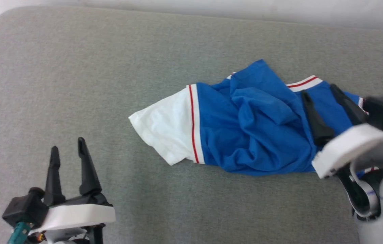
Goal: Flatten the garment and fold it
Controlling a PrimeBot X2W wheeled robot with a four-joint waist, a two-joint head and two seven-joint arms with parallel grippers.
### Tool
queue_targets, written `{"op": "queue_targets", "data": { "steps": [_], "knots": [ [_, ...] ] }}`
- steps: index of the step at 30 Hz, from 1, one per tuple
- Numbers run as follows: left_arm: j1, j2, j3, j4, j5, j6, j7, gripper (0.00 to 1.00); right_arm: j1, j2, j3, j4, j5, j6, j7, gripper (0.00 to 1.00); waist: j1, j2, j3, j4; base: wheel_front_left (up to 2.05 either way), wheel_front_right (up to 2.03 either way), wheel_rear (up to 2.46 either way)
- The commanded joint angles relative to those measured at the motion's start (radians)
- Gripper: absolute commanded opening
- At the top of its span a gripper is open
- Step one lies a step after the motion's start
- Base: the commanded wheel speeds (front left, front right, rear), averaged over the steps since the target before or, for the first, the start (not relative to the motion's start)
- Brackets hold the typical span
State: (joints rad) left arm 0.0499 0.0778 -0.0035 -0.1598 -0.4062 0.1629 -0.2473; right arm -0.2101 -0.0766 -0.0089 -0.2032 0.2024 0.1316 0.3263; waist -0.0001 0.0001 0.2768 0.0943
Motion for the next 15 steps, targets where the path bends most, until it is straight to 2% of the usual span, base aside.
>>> {"op": "queue_targets", "data": {
  "steps": [1,8,13,14,15],
  "knots": [
    [-0.013,-0.009,-0.016,0.011,-0.003,0.0,-0.006,1.0,-0.053,-0.023,0.034,0.04,0.006,-0.001,0.057,1.0,0.0001,-0.0001,0.016,0.047,0.0,0.0,0.0],
    [-0.047,-0.022,-0.064,0.054,-0.028,-0.008,-0.013,1.0,-0.169,-0.077,0.109,0.245,-0.037,-0.001,0.213,1.0,0.0001,-0.0001,0.041,0.124,0.0,0.0,0.0],
    [-0.057,-0.025,-0.075,0.072,-0.04,-0.009,-0.014,1.0,-0.196,-0.087,0.123,0.348,-0.05,-0.001,0.239,1.0,0.0001,-0.0001,0.049,0.157,0.0,0.0,0.0],
    [-0.058,-0.025,-0.074,0.072,-0.041,-0.009,-0.014,1.0,-0.2,-0.086,0.121,0.361,-0.05,-0.001,0.238,0.75,0.0001,-0.0001,0.05,0.159,0.0,0.0,0.0],
    [-0.059,-0.026,-0.074,0.073,-0.041,-0.008,-0.014,1.0,-0.204,-0.085,0.121,0.37,-0.049,-0.001,0.236,0.16,0.0001,-0.0001,0.051,0.16,0.0,0.0,0.0]
  ]
}}
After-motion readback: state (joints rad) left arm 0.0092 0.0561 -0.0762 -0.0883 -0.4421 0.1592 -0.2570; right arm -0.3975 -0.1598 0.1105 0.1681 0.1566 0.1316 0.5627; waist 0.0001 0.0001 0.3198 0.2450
